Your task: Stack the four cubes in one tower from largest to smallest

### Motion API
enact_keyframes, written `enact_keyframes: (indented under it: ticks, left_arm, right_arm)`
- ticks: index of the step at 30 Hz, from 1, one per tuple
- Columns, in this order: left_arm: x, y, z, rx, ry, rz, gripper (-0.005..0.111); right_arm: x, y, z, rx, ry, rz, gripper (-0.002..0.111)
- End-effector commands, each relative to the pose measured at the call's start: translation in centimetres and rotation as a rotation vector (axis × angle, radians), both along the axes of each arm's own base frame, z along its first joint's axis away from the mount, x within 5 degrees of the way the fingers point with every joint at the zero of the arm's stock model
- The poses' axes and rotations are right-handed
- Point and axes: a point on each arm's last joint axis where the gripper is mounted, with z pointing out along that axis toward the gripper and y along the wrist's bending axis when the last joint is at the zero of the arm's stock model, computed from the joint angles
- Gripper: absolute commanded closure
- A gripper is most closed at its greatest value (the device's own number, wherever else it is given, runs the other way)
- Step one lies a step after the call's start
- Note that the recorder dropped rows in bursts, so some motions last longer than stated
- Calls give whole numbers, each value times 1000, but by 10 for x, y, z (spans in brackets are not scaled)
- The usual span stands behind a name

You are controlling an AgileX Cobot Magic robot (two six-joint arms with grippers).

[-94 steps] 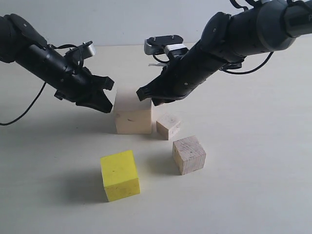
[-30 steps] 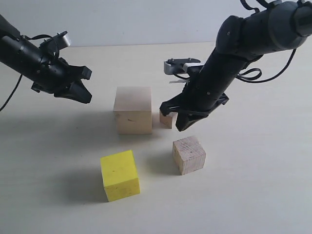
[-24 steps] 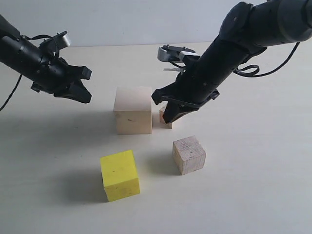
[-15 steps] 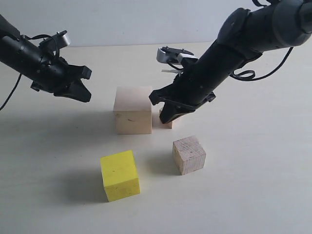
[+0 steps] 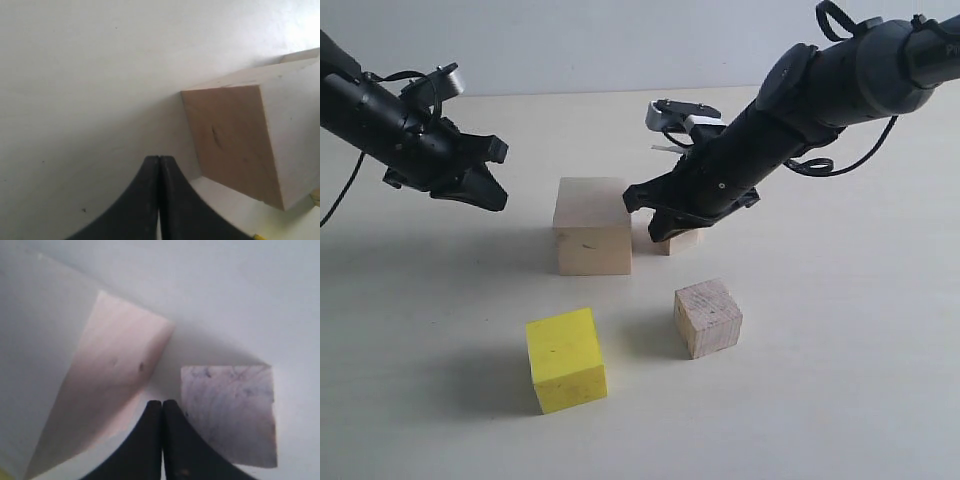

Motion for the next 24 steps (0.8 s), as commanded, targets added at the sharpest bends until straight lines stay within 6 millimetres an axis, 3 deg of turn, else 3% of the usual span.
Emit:
enact_keyframes:
  ticks: [1,6,14,18,20,24]
  left_arm:
    - [-2,1,5,-8,1,-6,107]
    - [-5,1,10,1,-4,-26,107]
    - [-9,3,35,1,-68,-33,107]
    - [-10,3,42,-1,-86,-33,107]
    - [-12,3,47,-7,-86,-42,107]
    - [-24,6,63,5,-135,-44,107]
  right_arm:
    - [11,-2,3,5,-79,-91,108]
    - [23,-19,2,-7,-109,-164,108]
    - [41,-72,0,-55,-90,-286,108]
    - [41,-78,1,-53,-75,-287,108]
    - [38,-77,9,-48,-77,-249,108]
    - [24,-74,59,-20,-157,-107,108]
